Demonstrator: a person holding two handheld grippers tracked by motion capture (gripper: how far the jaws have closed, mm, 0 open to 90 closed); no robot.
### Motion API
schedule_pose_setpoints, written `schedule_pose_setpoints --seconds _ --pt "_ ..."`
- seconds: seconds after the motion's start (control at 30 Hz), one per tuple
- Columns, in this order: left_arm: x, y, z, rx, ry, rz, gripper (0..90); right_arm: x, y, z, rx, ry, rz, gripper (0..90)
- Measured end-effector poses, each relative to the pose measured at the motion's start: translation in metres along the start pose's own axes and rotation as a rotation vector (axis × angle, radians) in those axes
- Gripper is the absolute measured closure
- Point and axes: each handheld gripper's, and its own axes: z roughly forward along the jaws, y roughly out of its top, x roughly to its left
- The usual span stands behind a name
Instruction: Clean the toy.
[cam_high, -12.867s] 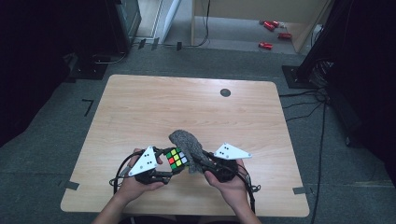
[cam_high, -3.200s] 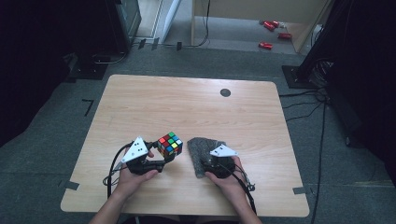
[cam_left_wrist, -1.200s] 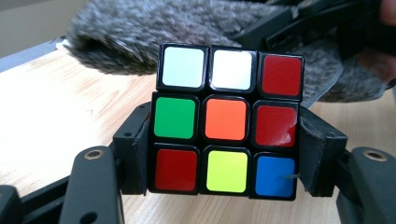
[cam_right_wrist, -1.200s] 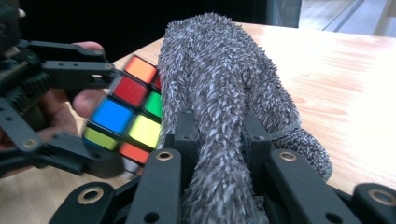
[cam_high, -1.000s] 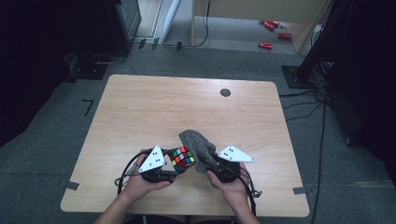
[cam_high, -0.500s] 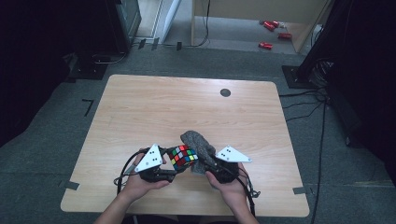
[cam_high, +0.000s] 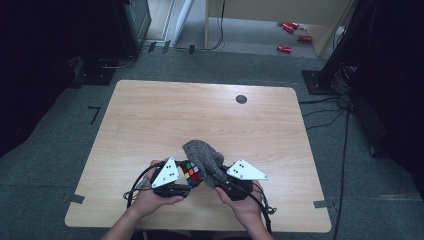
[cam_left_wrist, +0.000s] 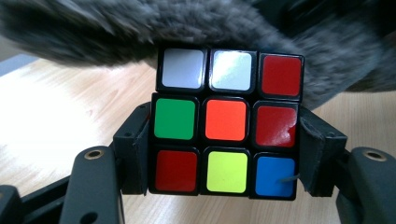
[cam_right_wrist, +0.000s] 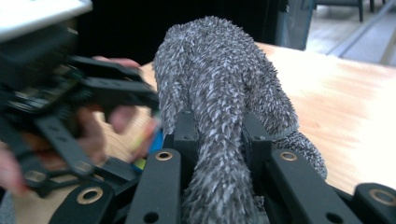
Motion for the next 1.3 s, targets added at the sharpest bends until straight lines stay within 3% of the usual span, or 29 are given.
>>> schedule_pose_setpoints --seconds 0.03,0.13,0.3,0.37,0.47,0.57,0.77,0.83,1.03,1.2,1.3 --pt "0.001 0.000 -0.001 -0.003 0.001 -0.004 34.2 -0.006 -0.003 0.001 0.014 -0.025 0.013 74.1" --pt "0.001 0.000 0.001 -0.006 -0.006 -0.014 34.2 -0.015 -0.007 0.002 0.035 -0.031 0.063 74.1" --pt "-0.003 -0.002 0.006 0.032 -0.008 0.001 34.3 -0.002 0.000 0.000 0.012 0.012 0.017 74.1" --pt "-0.004 0.000 0.005 0.023 -0.003 0.007 34.3 0.004 0.002 -0.001 0.014 -0.002 -0.018 74.0" --pt "-0.002 0.004 0.000 -0.005 -0.015 -0.026 34.2 -0.004 0.001 -0.001 0.007 -0.002 0.019 73.9" --pt "-0.001 0.003 0.000 -0.011 -0.018 -0.025 34.2 -0.013 -0.002 -0.002 0.021 -0.019 0.059 73.9" --pt "-0.002 -0.003 0.007 0.038 -0.010 -0.010 34.2 0.000 0.000 0.000 0.020 0.012 0.019 73.9" --pt "-0.002 -0.002 0.006 0.028 -0.005 -0.004 34.2 0.002 0.001 0.001 0.021 -0.001 -0.006 73.7" --pt "0.002 0.001 -0.001 -0.023 -0.013 -0.031 34.2 -0.014 -0.004 0.000 0.037 -0.037 0.062 73.8" --pt "0.000 -0.002 0.004 0.009 -0.023 -0.017 34.3 0.000 0.002 -0.002 0.009 0.006 0.016 73.9" --pt "-0.001 -0.002 0.004 0.007 -0.020 -0.015 34.2 0.002 0.002 -0.001 0.004 0.013 0.014 73.8"
